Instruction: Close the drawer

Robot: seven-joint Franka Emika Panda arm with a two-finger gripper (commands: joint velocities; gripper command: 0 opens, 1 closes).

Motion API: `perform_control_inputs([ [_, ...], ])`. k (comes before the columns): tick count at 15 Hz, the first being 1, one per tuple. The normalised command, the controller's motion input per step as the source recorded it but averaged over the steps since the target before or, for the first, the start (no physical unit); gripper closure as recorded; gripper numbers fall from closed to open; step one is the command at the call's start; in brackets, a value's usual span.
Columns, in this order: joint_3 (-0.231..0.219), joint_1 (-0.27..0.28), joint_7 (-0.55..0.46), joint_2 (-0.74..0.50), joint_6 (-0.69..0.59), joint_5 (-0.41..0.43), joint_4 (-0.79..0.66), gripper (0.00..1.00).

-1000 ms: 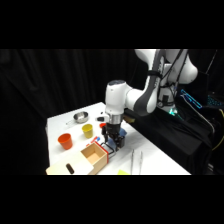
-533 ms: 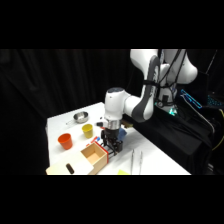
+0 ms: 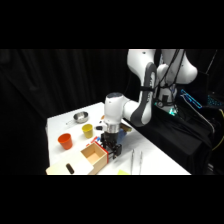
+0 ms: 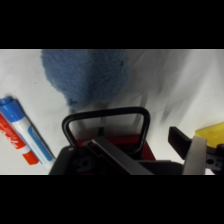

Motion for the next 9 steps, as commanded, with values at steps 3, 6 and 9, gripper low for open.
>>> perform_control_inputs([
  [3,0.053,-0.074,0.07,0.13,0.10,-0.120,0.14,0.00],
  [6,-0.039,0.031,0.11,0.04,-0.06,-0.148,0.16,0.00],
  [9,-0.085,0.095,0.13,-0.04,-0.17,-0.158,0.18,0.00],
])
